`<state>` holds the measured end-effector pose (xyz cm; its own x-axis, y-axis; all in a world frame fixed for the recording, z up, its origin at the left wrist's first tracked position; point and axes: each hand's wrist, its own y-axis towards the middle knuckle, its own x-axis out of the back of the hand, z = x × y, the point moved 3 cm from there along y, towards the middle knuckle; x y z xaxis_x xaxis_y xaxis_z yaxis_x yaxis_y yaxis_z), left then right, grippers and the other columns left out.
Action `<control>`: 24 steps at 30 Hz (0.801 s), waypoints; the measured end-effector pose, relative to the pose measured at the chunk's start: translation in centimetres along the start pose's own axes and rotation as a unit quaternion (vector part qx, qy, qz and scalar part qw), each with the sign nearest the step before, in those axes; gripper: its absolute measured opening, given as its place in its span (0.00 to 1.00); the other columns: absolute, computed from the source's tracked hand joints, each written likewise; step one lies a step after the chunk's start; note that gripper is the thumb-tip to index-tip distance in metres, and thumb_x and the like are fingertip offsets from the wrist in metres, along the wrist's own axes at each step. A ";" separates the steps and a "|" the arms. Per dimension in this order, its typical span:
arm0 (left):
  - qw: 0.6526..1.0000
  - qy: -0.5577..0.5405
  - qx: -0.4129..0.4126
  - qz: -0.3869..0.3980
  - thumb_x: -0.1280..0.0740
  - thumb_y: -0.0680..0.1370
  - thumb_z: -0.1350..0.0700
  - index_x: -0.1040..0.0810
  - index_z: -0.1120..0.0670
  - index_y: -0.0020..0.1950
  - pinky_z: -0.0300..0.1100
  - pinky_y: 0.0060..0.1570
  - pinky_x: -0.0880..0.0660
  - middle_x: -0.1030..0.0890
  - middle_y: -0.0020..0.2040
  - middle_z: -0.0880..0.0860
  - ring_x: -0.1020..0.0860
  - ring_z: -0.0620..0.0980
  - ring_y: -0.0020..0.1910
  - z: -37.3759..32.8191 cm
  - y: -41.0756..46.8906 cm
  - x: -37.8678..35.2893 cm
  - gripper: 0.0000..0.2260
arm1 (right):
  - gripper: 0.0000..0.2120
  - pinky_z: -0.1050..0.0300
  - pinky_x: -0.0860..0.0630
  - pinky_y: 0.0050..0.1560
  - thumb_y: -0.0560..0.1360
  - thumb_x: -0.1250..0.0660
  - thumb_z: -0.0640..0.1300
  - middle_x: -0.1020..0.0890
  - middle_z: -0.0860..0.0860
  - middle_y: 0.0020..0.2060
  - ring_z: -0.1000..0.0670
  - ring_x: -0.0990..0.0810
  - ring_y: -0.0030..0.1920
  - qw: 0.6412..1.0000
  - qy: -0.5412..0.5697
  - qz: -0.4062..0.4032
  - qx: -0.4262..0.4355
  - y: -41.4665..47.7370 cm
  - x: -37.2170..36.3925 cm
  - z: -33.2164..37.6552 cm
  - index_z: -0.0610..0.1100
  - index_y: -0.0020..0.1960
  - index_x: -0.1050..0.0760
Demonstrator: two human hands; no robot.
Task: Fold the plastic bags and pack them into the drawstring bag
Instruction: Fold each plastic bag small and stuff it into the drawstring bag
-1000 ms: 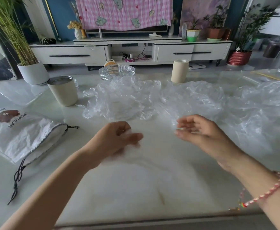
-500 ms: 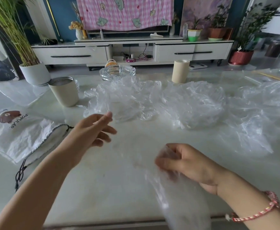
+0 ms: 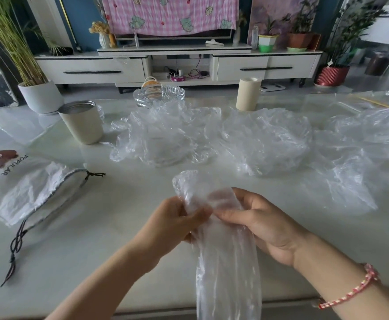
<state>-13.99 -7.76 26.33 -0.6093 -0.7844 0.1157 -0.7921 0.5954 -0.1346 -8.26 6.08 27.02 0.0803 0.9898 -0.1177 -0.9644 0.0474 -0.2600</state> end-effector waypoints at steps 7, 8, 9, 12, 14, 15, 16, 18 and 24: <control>0.984 -0.162 0.075 -0.021 0.39 0.74 0.68 0.21 0.60 0.44 0.37 0.31 0.24 0.19 0.41 0.59 0.20 0.49 0.33 -0.1 0.4 1.7 0.08 | 0.24 0.68 0.26 0.41 0.68 0.39 0.21 0.17 0.55 0.36 0.58 0.20 0.40 0.987 -0.086 -0.084 0.102 0.5 0.1 0.3 0.46 0.25 0.20; 0.972 -0.212 0.096 -0.016 0.37 0.74 0.62 0.22 0.59 0.47 0.37 0.30 0.24 0.19 0.41 0.59 0.20 0.50 0.33 -0.2 0.3 1.4 0.05 | 0.25 0.70 0.27 0.42 0.67 0.39 0.21 0.17 0.56 0.37 0.59 0.20 0.41 0.984 -0.105 -0.082 0.117 0.4 0.0 0.4 0.47 0.24 0.21; 0.962 -0.246 0.115 0.007 0.36 0.73 0.55 0.22 0.58 0.49 0.38 0.30 0.24 0.19 0.41 0.59 0.20 0.50 0.32 -0.3 0.1 0.9 0.09 | 0.25 0.70 0.27 0.43 0.67 0.39 0.20 0.17 0.56 0.38 0.60 0.20 0.42 0.981 -0.117 -0.083 0.135 0.4 -0.1 0.6 0.47 0.24 0.20; 0.957 -0.232 0.136 0.106 0.37 0.70 0.51 0.15 0.55 0.42 0.36 0.30 0.24 0.17 0.38 0.53 0.20 0.45 0.31 -1.1 -1.0 -0.8 0.13 | 0.25 0.70 0.26 0.44 0.66 0.37 0.20 0.17 0.55 0.40 0.60 0.20 0.44 0.969 -0.125 -0.098 0.188 0.3 -0.4 0.8 0.47 0.27 0.19; 0.958 -0.217 0.139 0.127 0.36 0.68 0.54 0.14 0.53 0.36 0.34 0.28 0.25 0.17 0.37 0.52 0.21 0.44 0.29 -1.1 -1.3 -1.1 0.10 | 0.25 0.71 0.27 0.43 0.66 0.38 0.19 0.17 0.56 0.39 0.60 0.20 0.43 0.967 -0.116 -0.108 0.198 0.2 -0.3 1.0 0.47 0.29 0.18; 0.960 -0.207 0.140 0.130 0.35 0.66 0.55 0.14 0.53 0.36 0.34 0.30 0.24 0.17 0.38 0.53 0.20 0.44 0.30 -0.7 -1.2 -1.0 0.09 | 0.24 0.71 0.27 0.41 0.67 0.39 0.20 0.16 0.57 0.39 0.61 0.20 0.42 0.968 -0.117 -0.106 0.193 0.1 -0.2 1.0 0.47 0.31 0.18; 0.961 -0.199 0.144 0.128 0.35 0.65 0.57 0.14 0.55 0.37 0.36 0.33 0.23 0.16 0.40 0.54 0.19 0.46 0.32 -0.5 -1.1 -0.8 0.09 | 0.24 0.71 0.27 0.40 0.68 0.39 0.21 0.16 0.57 0.40 0.61 0.20 0.42 0.971 -0.119 -0.096 0.183 0.1 0.2 1.1 0.48 0.33 0.18; 0.960 -0.206 0.152 0.110 0.34 0.66 0.60 0.15 0.61 0.40 0.38 0.35 0.21 0.16 0.41 0.59 0.18 0.49 0.33 -0.2 -1.0 -0.4 0.09 | 0.23 0.70 0.26 0.43 0.70 0.39 0.23 0.16 0.55 0.46 0.61 0.20 0.44 0.971 -0.146 -0.065 0.175 -0.4 0.8 1.5 0.50 0.45 0.19; 0.971 -0.201 0.129 0.028 0.38 0.76 0.64 0.18 0.62 0.39 0.39 0.28 0.22 0.17 0.37 0.60 0.19 0.51 0.30 -0.1 -0.6 0.3 0.11 | 0.33 0.53 0.42 0.70 0.67 0.35 0.40 0.34 0.45 0.70 0.47 0.37 0.70 0.641 -0.658 -0.062 0.390 -3.7 -0.7 -0.3 0.45 0.71 0.38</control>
<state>-13.67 -8.37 26.54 -0.5463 -0.7876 -0.2851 -0.6913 0.6162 -0.3774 -4.63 5.18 27.78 0.3808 0.2044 0.9018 -0.8452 -0.3185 0.4291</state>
